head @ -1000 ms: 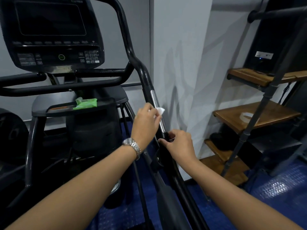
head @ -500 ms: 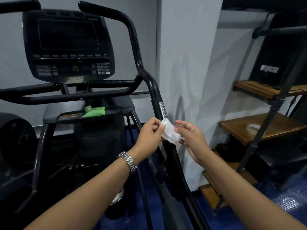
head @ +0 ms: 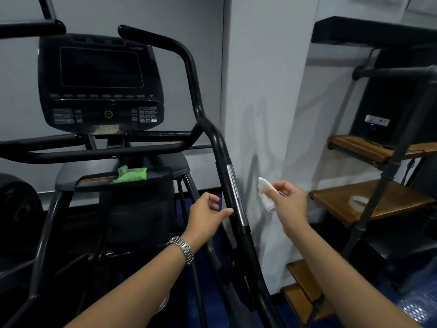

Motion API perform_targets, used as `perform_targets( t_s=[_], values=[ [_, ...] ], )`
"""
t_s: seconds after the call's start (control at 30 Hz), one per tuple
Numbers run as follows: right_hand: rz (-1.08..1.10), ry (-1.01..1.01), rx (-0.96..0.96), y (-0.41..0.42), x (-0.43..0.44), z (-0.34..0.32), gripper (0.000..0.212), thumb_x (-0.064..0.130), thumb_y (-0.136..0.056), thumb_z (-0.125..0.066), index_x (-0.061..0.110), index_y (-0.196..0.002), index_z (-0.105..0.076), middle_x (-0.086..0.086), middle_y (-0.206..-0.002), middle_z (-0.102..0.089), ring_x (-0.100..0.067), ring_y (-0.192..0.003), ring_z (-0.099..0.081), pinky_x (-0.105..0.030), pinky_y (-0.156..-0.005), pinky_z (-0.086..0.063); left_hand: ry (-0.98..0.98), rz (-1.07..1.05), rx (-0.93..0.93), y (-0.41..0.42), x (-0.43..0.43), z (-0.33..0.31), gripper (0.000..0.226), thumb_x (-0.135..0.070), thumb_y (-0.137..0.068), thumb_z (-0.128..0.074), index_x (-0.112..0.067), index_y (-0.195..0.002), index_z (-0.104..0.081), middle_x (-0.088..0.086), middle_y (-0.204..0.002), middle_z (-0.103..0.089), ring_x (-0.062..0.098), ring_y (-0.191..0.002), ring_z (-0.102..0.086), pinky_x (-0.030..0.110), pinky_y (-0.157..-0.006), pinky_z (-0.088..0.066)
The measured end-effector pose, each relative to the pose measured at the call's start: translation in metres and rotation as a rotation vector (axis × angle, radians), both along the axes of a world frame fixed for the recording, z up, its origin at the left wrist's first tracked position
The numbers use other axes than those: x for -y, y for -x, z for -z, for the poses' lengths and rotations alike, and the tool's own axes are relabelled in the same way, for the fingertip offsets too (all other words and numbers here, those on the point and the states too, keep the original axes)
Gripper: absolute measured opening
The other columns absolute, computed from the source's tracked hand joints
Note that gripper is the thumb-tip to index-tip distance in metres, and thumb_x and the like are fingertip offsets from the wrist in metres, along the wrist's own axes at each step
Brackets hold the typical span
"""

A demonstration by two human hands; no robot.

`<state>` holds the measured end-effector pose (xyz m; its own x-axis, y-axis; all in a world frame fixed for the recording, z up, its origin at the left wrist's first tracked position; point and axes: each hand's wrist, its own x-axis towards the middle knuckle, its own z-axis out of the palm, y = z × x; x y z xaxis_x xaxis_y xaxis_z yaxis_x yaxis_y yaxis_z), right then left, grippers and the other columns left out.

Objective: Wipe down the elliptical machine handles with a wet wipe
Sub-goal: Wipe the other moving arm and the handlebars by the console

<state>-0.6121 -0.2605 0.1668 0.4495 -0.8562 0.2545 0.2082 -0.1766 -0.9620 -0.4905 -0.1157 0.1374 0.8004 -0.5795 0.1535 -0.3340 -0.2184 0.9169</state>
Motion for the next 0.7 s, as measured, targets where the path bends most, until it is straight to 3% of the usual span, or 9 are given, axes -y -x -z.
perform_targets(
  t_s=[0.1,0.17,0.27,0.37,0.47,0.6,0.7],
  values=[
    [-0.073,0.291,-0.075,-0.012,-0.012,0.009,0.025,0.01,-0.083,-0.07,0.032,-0.095,-0.073,0.004,-0.092,-0.074,-0.006,-0.084,-0.068,-0.019,-0.075,-0.056,-0.082,0.034,0.042,0.008,0.011,-0.004,0.054,-0.031,-0.065,-0.086,-0.017,-0.105,-0.052,-0.002,-0.092,-0.061,0.008,-0.077,-0.058,0.013,-0.066,-0.046],
    [-0.2,0.452,-0.165,-0.017,-0.021,0.028,0.033,0.009,-0.086,-0.065,0.035,-0.107,-0.069,0.004,-0.106,-0.071,-0.012,-0.097,-0.068,-0.025,-0.085,-0.055,-0.083,0.035,0.118,0.012,0.019,-0.003,0.046,-0.023,-0.066,-0.085,-0.014,-0.096,-0.051,-0.006,-0.081,-0.058,0.001,-0.065,-0.052,0.007,-0.054,-0.04],
    [-0.229,0.649,-0.175,-0.012,-0.025,0.055,0.039,0.001,-0.082,-0.062,0.024,-0.113,-0.068,0.02,-0.113,-0.063,-0.006,-0.11,-0.061,-0.018,-0.093,-0.047,-0.075,0.014,0.183,0.013,0.024,0.002,0.032,-0.016,-0.072,-0.076,-0.007,-0.091,-0.052,-0.003,-0.077,-0.059,0.005,-0.062,-0.053,0.009,-0.05,-0.04],
    [-0.169,0.756,-0.184,-0.013,-0.025,0.057,0.038,0.004,-0.084,-0.061,0.021,-0.118,-0.065,0.01,-0.109,-0.069,-0.008,-0.102,-0.066,-0.018,-0.086,-0.052,-0.091,0.013,0.218,0.013,0.024,0.003,0.028,-0.015,-0.076,-0.072,-0.004,-0.092,-0.052,0.001,-0.08,-0.062,0.007,-0.062,-0.055,0.012,-0.051,-0.042],
    [-0.078,0.866,-0.241,-0.04,-0.018,0.035,0.035,0.012,-0.085,-0.056,0.02,-0.118,-0.065,-0.003,-0.101,-0.073,-0.016,-0.085,-0.07,-0.028,-0.076,-0.056,-0.125,0.023,0.259,0.013,0.024,0.001,0.031,-0.013,-0.075,-0.075,-0.006,-0.094,-0.051,0.004,-0.085,-0.063,0.008,-0.065,-0.056,0.015,-0.052,-0.043],
    [-0.015,0.966,-0.269,-0.063,-0.015,0.012,0.035,0.016,-0.086,-0.052,0.018,-0.119,-0.065,-0.001,-0.107,-0.071,-0.018,-0.085,-0.071,-0.028,-0.078,-0.056,-0.14,0.04,0.267,0.013,0.023,-0.001,0.041,-0.02,-0.071,-0.081,-0.007,-0.093,-0.049,0.002,-0.082,-0.061,0.006,-0.062,-0.053,0.013,-0.049,-0.041],
    [-0.015,0.995,-0.258,-0.052,-0.017,0.028,0.038,0.012,-0.085,-0.053,0.014,-0.121,-0.064,-0.002,-0.11,-0.07,-0.017,-0.091,-0.069,-0.025,-0.079,-0.054,-0.136,0.038,0.269,0.013,0.024,0.0,0.028,-0.011,-0.077,-0.072,-0.01,-0.088,-0.046,-0.002,-0.075,-0.058,0.004,-0.058,-0.051,0.013,-0.047,-0.041]
  ],
)
